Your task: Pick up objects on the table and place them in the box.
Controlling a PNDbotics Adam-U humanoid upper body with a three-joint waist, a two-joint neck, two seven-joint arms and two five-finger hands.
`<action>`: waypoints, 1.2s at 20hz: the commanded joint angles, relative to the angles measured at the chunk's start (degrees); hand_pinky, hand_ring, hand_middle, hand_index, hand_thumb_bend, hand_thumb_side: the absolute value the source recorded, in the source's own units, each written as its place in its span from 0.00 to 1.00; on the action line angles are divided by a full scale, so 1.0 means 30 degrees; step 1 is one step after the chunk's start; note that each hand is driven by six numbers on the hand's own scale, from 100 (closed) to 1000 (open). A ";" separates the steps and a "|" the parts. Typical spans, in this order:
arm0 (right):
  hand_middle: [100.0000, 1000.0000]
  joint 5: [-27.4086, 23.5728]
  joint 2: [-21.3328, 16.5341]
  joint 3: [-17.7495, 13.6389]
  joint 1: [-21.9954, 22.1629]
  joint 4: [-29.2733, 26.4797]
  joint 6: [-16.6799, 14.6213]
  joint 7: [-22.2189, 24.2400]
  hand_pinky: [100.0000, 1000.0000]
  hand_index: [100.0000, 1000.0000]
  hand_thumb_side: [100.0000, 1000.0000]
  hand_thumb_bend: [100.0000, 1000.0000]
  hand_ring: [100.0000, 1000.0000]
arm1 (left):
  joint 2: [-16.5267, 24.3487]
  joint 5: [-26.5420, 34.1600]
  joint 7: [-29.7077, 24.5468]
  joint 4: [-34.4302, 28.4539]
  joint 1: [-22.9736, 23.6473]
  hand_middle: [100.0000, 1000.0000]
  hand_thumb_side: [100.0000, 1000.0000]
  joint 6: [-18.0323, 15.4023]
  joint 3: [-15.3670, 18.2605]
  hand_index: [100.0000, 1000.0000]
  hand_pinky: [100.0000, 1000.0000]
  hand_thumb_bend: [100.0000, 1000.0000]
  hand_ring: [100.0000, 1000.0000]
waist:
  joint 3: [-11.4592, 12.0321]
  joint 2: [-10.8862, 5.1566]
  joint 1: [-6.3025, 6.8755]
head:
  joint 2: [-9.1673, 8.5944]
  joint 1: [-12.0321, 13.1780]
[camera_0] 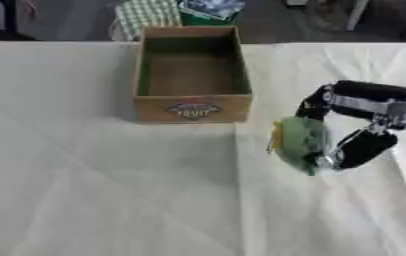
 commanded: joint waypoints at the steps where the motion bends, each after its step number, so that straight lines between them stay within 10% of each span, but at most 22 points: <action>1: 0.32 -0.0671 -0.0761 -0.1028 -0.0720 -0.0617 0.0207 -0.0810 0.78 0.52 0.00 0.00 0.56 | 0.0341 -0.0025 0.0025 -0.0410 -0.0032 0.54 0.58 -0.0011 0.0164 0.77 0.79 0.06 0.57 | 0.0028 -0.0246 0.0042 | -0.0173 0.0026; 10: 0.34 0.0431 0.0806 -0.1020 -0.4932 0.1820 0.0541 -0.2528 0.75 0.53 0.00 0.00 0.55 | 0.0318 0.0047 -0.0154 -0.0410 0.0062 0.54 0.58 -0.0024 0.0104 0.77 0.79 0.06 0.57 | 0.0226 -0.0115 0.0061 | -0.0368 -0.0304; 24: 0.35 0.6608 0.7890 -0.1482 -1.1367 1.3774 -0.2745 -0.5630 0.76 0.54 0.00 0.00 0.56 | 0.0175 0.0499 -0.0711 -0.0410 -0.0086 0.54 0.58 0.0025 -0.0275 0.77 0.79 0.06 0.56 | 0.1340 0.0194 0.0122 | -0.0698 -0.1491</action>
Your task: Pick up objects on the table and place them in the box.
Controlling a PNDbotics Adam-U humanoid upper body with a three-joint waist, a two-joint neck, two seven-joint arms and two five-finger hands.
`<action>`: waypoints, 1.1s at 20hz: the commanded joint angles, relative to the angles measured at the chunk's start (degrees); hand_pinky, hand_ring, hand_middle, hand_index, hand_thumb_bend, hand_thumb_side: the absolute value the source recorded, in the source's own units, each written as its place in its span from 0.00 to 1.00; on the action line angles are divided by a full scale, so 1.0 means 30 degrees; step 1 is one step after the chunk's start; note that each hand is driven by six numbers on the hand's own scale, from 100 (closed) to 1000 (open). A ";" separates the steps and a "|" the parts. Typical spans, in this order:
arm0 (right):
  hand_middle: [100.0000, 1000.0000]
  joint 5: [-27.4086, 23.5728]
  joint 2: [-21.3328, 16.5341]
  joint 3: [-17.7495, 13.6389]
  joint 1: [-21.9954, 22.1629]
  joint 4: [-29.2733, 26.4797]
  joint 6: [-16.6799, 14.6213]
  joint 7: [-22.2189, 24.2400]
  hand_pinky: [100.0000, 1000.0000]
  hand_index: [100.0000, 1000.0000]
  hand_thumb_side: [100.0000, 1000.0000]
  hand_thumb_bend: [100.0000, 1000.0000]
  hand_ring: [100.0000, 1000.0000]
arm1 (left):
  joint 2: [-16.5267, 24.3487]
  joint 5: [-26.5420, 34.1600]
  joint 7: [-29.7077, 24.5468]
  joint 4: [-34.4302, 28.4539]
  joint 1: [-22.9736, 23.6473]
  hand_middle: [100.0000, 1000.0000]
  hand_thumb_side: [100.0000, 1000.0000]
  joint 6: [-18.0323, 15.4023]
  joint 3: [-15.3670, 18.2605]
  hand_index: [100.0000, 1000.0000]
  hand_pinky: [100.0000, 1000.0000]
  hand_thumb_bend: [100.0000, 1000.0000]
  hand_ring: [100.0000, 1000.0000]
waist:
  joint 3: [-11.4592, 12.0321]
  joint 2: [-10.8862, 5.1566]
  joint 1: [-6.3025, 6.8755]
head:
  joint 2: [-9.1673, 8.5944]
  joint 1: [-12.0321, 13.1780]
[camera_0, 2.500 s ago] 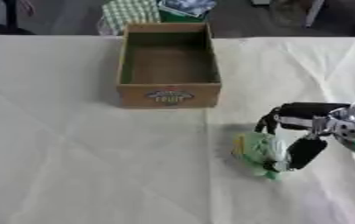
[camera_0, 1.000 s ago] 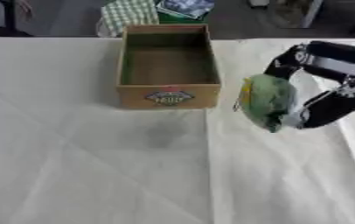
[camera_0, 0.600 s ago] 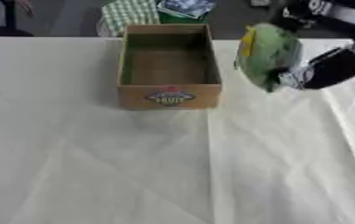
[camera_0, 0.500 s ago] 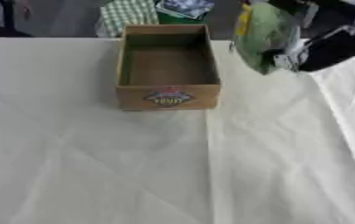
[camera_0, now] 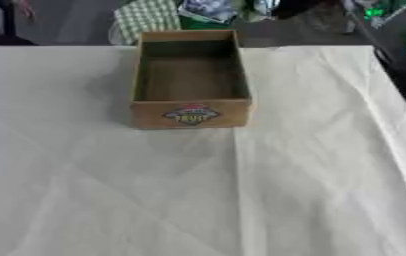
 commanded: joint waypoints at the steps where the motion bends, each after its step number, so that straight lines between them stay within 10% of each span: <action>1: 0.35 0.1653 0.1031 -0.0668 -0.1059 0.2357 -0.0829 -0.1043 0.76 0.54 0.00 0.00 0.56 | 0.0157 0.0203 -0.0242 -0.0409 -0.0156 0.54 0.58 -0.0004 -0.0087 0.77 0.79 0.06 0.56 | 0.0243 -0.0233 0.0021 | -0.0146 -0.0316; 10: 0.36 0.4751 0.3823 -0.2360 -0.2133 0.8290 -0.2728 -0.2800 0.76 0.56 0.00 0.00 0.56 | -0.0134 0.0449 -0.0630 -0.0409 -0.0273 0.53 0.58 0.0044 -0.0149 0.77 0.80 0.06 0.56 | 0.0730 0.0284 0.0017 | -0.0192 -0.0825; 22: 0.48 0.6684 0.4743 -0.2827 -0.1727 1.1138 -0.4685 -0.1443 0.78 0.71 0.02 0.00 0.66 | -0.0253 0.0499 -0.0650 -0.0409 -0.0395 0.53 0.57 0.0103 -0.0056 0.77 0.80 0.06 0.56 | 0.0931 0.0417 -0.0118 | -0.0588 -0.1091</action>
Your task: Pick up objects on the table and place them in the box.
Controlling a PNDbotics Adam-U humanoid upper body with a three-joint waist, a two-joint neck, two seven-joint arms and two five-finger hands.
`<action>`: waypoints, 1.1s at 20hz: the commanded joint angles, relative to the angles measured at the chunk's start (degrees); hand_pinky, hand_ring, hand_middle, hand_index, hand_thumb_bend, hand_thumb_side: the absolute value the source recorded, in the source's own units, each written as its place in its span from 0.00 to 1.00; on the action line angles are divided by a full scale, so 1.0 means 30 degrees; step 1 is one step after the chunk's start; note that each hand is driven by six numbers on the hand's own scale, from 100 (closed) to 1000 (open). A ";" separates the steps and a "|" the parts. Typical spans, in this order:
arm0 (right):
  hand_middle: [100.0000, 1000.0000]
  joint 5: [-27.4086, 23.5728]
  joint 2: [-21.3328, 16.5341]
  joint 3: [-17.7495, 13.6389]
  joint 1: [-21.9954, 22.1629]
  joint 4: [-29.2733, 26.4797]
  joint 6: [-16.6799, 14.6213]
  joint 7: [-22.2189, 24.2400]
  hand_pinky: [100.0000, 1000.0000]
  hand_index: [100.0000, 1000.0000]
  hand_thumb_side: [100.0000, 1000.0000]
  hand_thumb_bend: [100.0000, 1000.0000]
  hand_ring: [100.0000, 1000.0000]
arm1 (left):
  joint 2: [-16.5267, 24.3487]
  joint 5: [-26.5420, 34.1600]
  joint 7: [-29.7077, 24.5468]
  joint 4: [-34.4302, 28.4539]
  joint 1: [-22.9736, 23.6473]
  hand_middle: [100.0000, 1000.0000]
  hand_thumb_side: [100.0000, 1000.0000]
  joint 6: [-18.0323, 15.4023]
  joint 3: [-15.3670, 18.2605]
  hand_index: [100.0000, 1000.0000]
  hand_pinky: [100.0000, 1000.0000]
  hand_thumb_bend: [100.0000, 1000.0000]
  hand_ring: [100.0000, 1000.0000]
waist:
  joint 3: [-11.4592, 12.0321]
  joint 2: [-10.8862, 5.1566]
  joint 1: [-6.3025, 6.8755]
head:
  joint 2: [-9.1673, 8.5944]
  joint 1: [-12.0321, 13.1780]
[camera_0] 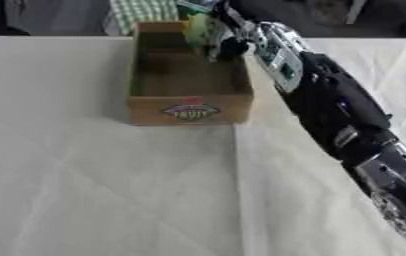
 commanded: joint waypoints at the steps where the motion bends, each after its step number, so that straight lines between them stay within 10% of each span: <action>1: 0.51 0.0475 -0.0095 -0.0241 -0.0300 0.0305 -0.0504 0.0930 0.78 0.73 0.04 0.00 0.68 | 0.0225 0.0008 -0.0036 -0.0408 -0.0108 0.53 0.57 -0.0007 0.0067 0.77 0.80 0.06 0.56 | 0.0070 -0.0364 0.0063 | -0.0274 -0.0112; 6: 0.74 0.1285 -0.0081 -0.0418 -0.0394 0.0436 -0.1039 0.2806 0.83 0.88 0.24 0.03 0.79 | 0.0199 -0.0011 -0.0015 -0.0408 -0.0095 0.53 0.57 0.0028 0.0082 0.77 0.80 0.06 0.56 | 0.0128 -0.0408 0.0042 | -0.0248 -0.0136; 11: 0.82 0.1925 -0.0118 -0.0676 -0.0486 0.0305 -0.0912 0.3478 0.86 0.96 0.45 0.48 0.86 | 0.0212 -0.0006 0.0017 -0.0408 -0.0093 0.53 0.57 0.0044 0.0079 0.77 0.80 0.06 0.56 | 0.0163 -0.0475 0.0049 | -0.0281 -0.0134; 22: 0.81 0.0767 -0.0615 -0.0806 -0.0667 -0.1029 -0.0656 0.4126 0.87 0.96 0.44 0.48 0.86 | 0.0260 -0.0044 0.0132 -0.0408 -0.0041 0.54 0.57 0.0077 0.0075 0.77 0.80 0.06 0.56 | 0.0137 -0.0784 0.0117 | -0.0286 -0.0040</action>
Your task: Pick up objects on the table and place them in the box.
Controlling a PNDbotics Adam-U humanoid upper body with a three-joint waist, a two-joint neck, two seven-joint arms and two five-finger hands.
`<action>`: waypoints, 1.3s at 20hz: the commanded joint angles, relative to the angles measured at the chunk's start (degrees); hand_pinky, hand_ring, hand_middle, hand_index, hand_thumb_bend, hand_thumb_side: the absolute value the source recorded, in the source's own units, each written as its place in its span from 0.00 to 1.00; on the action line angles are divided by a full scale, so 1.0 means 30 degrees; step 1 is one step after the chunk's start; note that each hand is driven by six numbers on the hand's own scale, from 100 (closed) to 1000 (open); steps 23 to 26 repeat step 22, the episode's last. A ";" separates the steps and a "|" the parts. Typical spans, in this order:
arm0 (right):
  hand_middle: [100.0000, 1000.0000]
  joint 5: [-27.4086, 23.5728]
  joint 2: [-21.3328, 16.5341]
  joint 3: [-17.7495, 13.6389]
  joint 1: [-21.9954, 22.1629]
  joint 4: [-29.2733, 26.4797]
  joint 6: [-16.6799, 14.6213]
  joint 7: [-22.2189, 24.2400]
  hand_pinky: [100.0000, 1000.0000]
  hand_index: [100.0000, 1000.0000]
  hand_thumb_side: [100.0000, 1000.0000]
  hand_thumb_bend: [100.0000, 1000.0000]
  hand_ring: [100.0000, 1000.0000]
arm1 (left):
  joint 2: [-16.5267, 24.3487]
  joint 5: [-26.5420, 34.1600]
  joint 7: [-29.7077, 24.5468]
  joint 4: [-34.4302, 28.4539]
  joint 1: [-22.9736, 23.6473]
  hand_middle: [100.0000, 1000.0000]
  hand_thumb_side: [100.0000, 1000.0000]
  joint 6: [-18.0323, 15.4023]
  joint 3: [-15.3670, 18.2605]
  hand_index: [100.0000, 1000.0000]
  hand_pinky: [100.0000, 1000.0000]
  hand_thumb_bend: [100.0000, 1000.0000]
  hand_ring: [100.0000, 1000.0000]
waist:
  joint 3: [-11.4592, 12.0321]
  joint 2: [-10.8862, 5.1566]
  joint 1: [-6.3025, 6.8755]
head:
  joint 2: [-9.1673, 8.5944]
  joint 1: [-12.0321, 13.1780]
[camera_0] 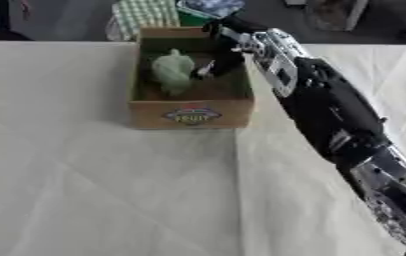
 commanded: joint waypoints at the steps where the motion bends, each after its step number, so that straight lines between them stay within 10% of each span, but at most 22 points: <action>1: 0.80 -0.0570 -0.0725 -0.0053 -0.0609 -0.0928 0.0049 0.0124 0.87 0.96 0.44 0.47 0.85 | 0.0280 -0.0050 0.0099 -0.0408 -0.0049 0.54 0.57 -0.0003 0.0069 0.77 0.80 0.06 0.56 | -0.0023 -0.0510 0.0133 | -0.0275 0.0063; 13: 0.77 -0.6418 -0.4644 0.0897 0.1315 -0.8755 0.1635 0.0437 0.87 0.94 0.46 0.32 0.82 | 0.0368 -0.0229 0.0350 -0.0408 0.0012 0.54 0.57 -0.0047 0.0223 0.77 0.80 0.06 0.56 | -0.0429 -0.0639 0.0120 | -0.0090 0.0526; 22: 0.75 -1.0933 -0.8769 0.0427 0.5286 -1.7090 0.4255 -0.1475 0.86 0.91 0.46 0.00 0.80 | 0.0342 -0.0325 0.0474 -0.0408 0.0060 0.54 0.58 -0.0158 0.0333 0.77 0.79 0.06 0.56 | -0.0737 -0.0544 0.0355 | -0.0108 0.0908; 26: 0.75 -1.0933 -0.8769 0.0427 0.5286 -1.7090 0.4255 -0.1475 0.86 0.91 0.46 0.00 0.80 | 0.0342 -0.0325 0.0474 -0.0408 0.0060 0.54 0.58 -0.0158 0.0333 0.77 0.79 0.06 0.56 | -0.0737 -0.0544 0.0355 | -0.0108 0.0908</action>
